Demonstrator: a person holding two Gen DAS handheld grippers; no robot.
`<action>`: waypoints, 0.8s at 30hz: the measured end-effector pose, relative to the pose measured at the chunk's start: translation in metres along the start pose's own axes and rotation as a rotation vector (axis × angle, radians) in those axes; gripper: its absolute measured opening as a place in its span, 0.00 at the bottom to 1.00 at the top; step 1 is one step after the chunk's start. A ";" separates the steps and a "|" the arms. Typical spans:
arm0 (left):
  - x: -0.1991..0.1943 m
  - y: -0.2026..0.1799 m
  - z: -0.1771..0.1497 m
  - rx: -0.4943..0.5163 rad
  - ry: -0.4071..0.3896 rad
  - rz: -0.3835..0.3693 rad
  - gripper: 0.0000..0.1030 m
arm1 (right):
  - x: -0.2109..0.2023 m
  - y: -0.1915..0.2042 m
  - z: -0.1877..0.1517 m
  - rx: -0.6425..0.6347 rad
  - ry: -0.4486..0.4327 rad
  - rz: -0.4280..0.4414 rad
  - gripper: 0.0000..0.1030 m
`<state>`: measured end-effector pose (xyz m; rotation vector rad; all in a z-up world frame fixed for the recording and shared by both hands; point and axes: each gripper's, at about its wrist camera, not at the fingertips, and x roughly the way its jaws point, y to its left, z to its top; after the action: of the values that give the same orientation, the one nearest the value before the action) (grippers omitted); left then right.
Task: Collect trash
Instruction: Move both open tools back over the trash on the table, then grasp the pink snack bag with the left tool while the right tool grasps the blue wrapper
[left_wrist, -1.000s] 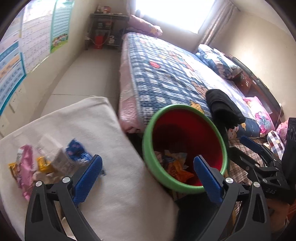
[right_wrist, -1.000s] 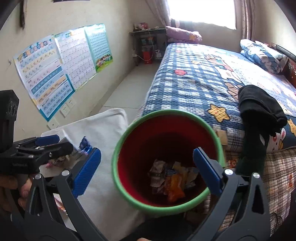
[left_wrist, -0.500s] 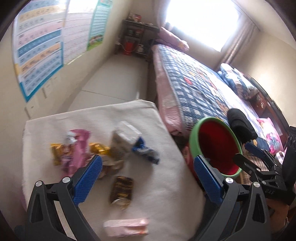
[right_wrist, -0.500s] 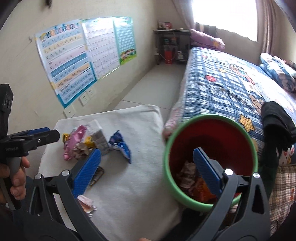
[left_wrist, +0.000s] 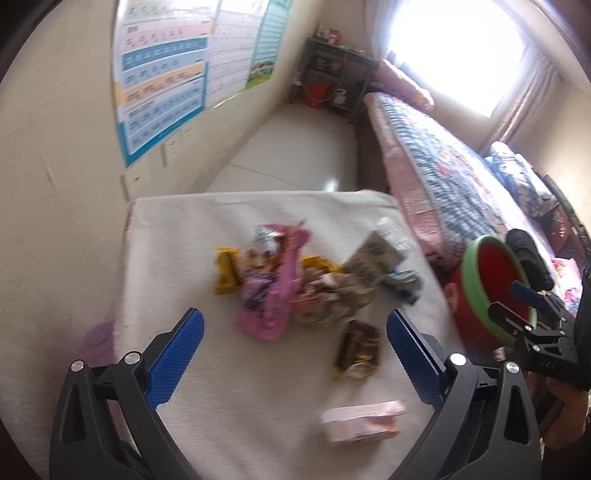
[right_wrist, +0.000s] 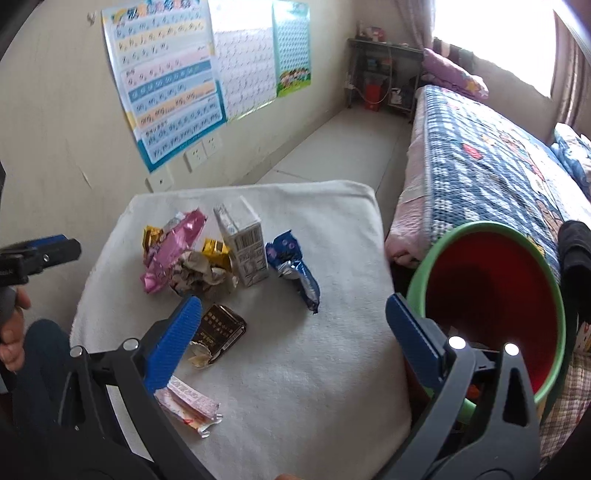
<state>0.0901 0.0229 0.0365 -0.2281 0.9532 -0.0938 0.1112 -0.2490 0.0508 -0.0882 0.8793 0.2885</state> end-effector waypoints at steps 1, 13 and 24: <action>0.002 0.007 -0.001 -0.005 0.004 0.005 0.92 | 0.007 0.002 -0.001 -0.012 0.012 -0.003 0.95; 0.064 0.028 -0.004 -0.016 0.137 0.016 0.91 | 0.071 0.002 -0.009 -0.010 0.085 0.011 0.95; 0.117 0.028 -0.009 0.006 0.231 0.035 0.72 | 0.111 0.002 -0.005 -0.044 0.143 0.010 0.82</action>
<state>0.1500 0.0283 -0.0681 -0.1975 1.1866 -0.0916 0.1739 -0.2241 -0.0375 -0.1467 1.0153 0.3136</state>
